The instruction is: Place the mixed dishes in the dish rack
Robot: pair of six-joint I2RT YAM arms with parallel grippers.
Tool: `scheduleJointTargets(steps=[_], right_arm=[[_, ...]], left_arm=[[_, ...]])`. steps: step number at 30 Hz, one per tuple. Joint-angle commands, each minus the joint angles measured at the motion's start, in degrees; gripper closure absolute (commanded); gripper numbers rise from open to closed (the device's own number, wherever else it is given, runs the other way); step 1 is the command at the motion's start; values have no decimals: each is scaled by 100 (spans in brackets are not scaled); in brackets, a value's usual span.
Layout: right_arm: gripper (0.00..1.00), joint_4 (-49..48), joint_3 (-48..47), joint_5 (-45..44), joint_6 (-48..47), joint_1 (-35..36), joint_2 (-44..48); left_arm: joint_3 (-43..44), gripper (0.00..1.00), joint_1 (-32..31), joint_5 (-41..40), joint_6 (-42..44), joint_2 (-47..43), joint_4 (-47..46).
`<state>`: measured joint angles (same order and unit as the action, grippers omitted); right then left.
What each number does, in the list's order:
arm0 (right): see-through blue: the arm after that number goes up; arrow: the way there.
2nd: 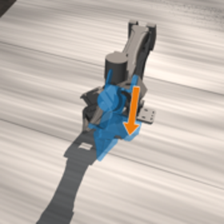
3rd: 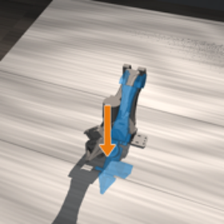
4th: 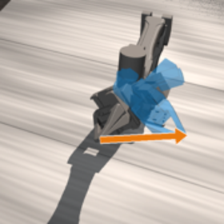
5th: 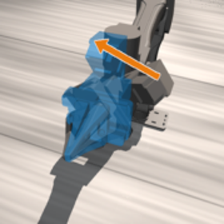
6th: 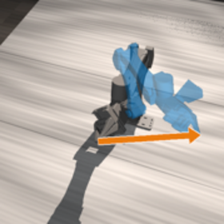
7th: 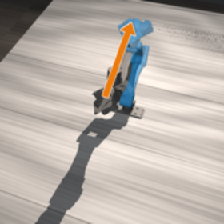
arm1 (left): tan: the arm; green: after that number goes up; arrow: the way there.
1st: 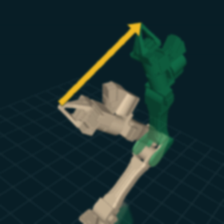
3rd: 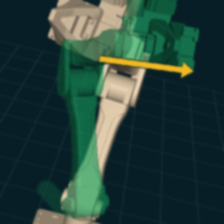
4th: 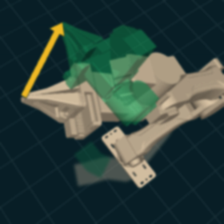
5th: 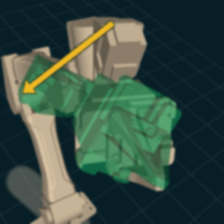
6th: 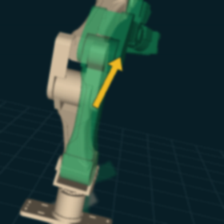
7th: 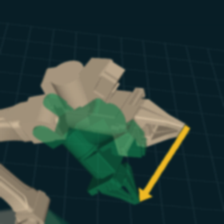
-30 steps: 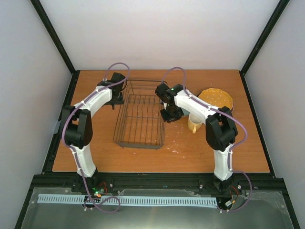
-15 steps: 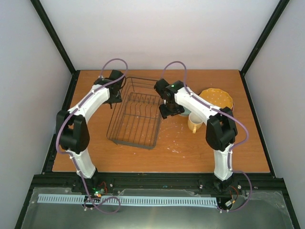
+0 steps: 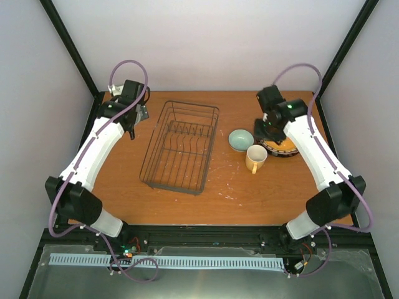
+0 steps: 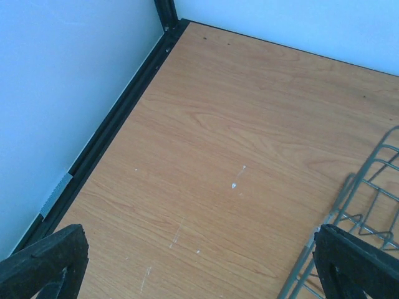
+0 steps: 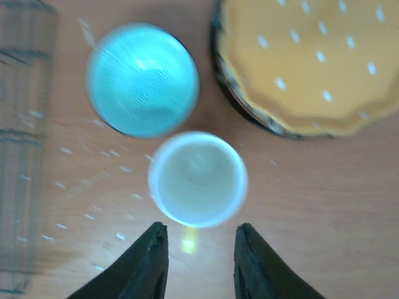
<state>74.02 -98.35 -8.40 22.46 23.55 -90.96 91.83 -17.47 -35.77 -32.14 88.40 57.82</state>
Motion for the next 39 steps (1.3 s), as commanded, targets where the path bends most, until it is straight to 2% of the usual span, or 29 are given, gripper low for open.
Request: scheduleJointTargets(steps=[1, 7, 13, 24, 39], right_arm=[[72, 174, 1327, 587, 387, -579, 391], [63, -161, 2230, 1085, 599, -755, 658], [58, -443, 2356, 1085, 832, -766, 539], [60, -825, 2576, 717, 1127, -1183, 359], [64, -1502, 2531, 1125, 933, -1362, -539]], left_arm=[[-541, 1, -28, 256, 338, -394, -463], [-1053, 2, -28, 248, 504, -583, -653], [-1339, 1, -28, 287, 488, -818, -729], [-1713, 1, -28, -46, 579, -1351, -689], [-1835, 1, -28, -258, 571, -1412, -649]])
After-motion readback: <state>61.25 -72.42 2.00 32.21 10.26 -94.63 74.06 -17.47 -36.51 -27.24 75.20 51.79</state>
